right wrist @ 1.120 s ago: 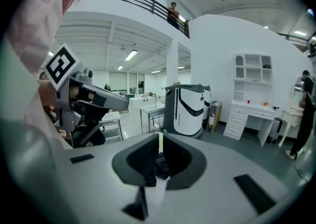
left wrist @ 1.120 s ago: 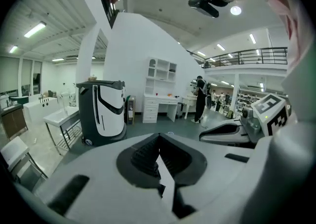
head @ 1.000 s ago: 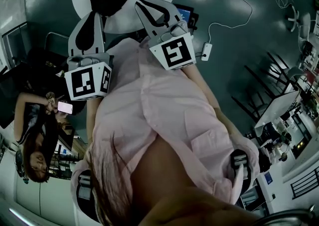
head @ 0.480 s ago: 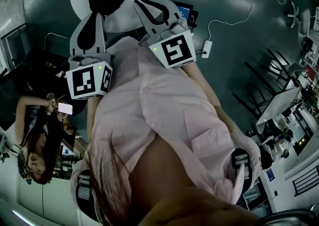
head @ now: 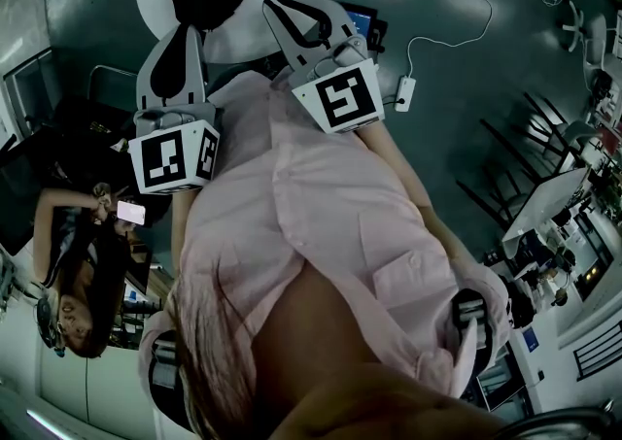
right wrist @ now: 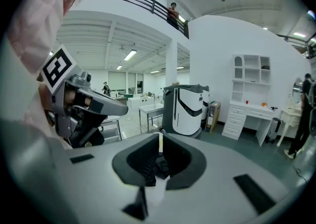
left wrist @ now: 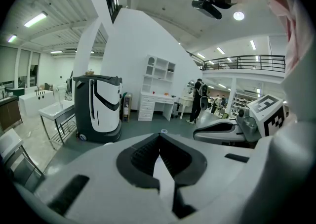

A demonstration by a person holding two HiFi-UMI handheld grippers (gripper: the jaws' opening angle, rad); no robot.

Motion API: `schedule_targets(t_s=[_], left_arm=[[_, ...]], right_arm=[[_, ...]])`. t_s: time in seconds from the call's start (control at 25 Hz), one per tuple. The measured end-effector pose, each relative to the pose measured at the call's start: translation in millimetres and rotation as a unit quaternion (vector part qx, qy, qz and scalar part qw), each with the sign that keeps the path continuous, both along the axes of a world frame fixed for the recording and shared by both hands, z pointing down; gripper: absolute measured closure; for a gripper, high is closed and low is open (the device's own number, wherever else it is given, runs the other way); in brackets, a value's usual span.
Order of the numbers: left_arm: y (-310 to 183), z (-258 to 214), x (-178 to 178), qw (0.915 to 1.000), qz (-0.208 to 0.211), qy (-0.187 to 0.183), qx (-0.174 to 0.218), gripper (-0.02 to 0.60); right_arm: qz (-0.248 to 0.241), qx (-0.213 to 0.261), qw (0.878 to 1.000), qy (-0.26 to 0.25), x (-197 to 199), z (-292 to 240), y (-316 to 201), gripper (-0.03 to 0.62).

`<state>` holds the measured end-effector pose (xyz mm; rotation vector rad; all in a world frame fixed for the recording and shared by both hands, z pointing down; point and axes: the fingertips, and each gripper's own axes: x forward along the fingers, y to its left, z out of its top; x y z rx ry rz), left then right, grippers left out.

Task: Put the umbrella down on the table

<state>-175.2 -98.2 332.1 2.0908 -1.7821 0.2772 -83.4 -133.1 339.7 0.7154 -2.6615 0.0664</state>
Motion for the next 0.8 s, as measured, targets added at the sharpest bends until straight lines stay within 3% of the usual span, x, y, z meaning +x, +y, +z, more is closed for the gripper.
schedule_targets(t_s=[0.8], left_arm=[[1.8,-5.2,0.7,1.0000,-0.003,-0.005,0.002,0.561]], right_arm=[[-0.002,0.001,1.000,-0.001,1.0,-2.8,2.8,0.553]])
